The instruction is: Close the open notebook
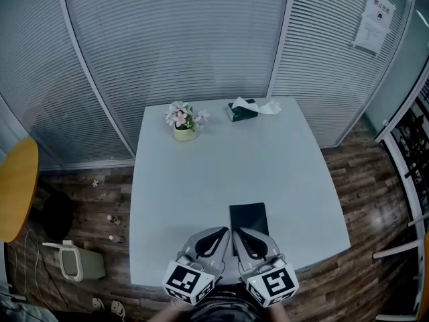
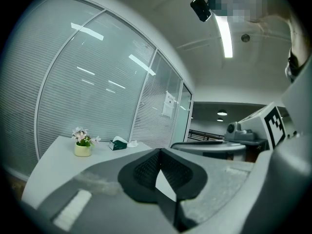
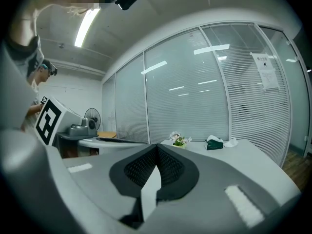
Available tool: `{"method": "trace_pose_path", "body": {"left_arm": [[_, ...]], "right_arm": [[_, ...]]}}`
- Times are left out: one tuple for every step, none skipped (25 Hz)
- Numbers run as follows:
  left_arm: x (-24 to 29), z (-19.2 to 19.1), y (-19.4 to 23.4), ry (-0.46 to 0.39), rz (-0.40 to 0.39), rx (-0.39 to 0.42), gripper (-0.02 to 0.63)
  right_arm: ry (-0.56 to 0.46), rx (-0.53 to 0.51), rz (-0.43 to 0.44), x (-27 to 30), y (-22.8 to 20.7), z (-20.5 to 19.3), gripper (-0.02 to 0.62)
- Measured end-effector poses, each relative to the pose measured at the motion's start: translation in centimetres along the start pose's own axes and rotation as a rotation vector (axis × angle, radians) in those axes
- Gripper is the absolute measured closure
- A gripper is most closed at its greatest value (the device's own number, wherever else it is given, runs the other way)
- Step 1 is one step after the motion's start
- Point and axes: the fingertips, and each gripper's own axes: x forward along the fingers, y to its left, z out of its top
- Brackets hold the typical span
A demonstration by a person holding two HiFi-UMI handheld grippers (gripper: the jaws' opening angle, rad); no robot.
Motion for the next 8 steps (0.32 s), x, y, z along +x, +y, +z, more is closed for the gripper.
{"method": "trace_pose_path", "body": {"left_arm": [[-0.01,-0.01,0.05,0.0,0.0,0.0,0.601],[-0.03,-0.02,0.1,0.0,0.001,-0.001,0.601],[-0.06,-0.02,0.17,0.0,0.002,-0.002,0.601],[-0.12,-0.02,0.26,0.0,0.004,-0.003,0.601],[-0.19,0.0,0.34,0.0,0.006,-0.004,0.601],[-0.27,0.02,0.43,-0.001,0.007,-0.004,0.601],[-0.35,0.04,0.51,-0.001,0.008,-0.005,0.601],[-0.43,0.06,0.58,-0.001,0.009,-0.005,0.601]], "right_arm": [[-0.001,-0.001,0.001,0.04,0.01,0.01,0.594],[-0.002,-0.001,0.003,0.07,0.02,0.02,0.594],[-0.002,0.0,0.003,0.09,0.03,0.01,0.594],[-0.002,0.0,0.003,0.13,0.06,0.0,0.594],[-0.001,0.0,0.003,0.16,0.11,-0.01,0.594],[0.0,0.001,0.003,0.19,0.17,-0.03,0.594],[0.001,0.001,0.003,0.22,0.24,-0.05,0.594],[0.002,0.002,0.003,0.26,0.31,-0.08,0.594]]}}
